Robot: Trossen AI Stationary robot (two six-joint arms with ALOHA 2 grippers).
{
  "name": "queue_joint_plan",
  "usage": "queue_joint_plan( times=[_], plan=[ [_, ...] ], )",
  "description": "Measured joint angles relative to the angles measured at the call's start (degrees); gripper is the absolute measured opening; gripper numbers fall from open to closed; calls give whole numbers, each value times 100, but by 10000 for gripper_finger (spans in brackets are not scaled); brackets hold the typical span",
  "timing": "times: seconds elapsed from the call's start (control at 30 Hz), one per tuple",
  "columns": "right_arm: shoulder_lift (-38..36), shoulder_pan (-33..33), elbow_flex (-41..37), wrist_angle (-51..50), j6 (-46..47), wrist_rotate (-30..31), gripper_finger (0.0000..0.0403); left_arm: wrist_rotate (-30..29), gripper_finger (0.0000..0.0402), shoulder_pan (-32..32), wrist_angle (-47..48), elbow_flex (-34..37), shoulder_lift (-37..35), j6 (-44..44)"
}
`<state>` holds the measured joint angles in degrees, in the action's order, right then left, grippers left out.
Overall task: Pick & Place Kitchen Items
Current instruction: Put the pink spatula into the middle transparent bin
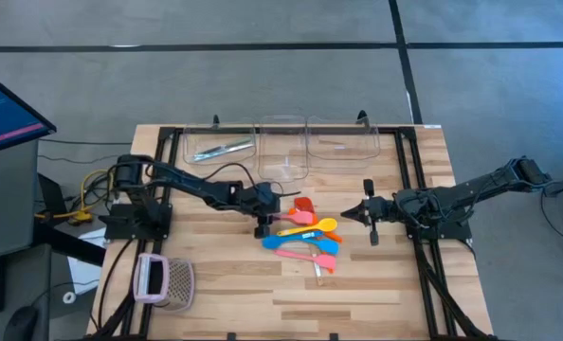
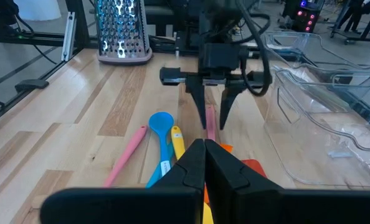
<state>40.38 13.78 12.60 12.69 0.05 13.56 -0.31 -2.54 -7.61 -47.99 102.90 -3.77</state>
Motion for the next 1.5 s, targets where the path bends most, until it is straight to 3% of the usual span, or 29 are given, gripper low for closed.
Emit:
queue_joint_plan(
  times=[0.43, 0.7, 1.2, 1.33, 1.5],
  plan=[
    [2, -2, 2, 0, 0, 0, 0, 173, 119, -18, -631, -13, 521, 20],
    [6, -2, 2, 0, 0, 0, 0, 170, 115, -18, -625, -2, 345, 20],
    [6, -2, 2, 0, 0, 0, 0, 170, 7, -18, -617, -2, 205, 258],
    [6, -2, 2, 0, 0, 1, 0, 170, 12, -16, -617, -2, 205, 264],
    [6, -2, 2, 0, 0, 0, 0, 167, 46, -16, -615, -2, 205, 267]
  ],
)
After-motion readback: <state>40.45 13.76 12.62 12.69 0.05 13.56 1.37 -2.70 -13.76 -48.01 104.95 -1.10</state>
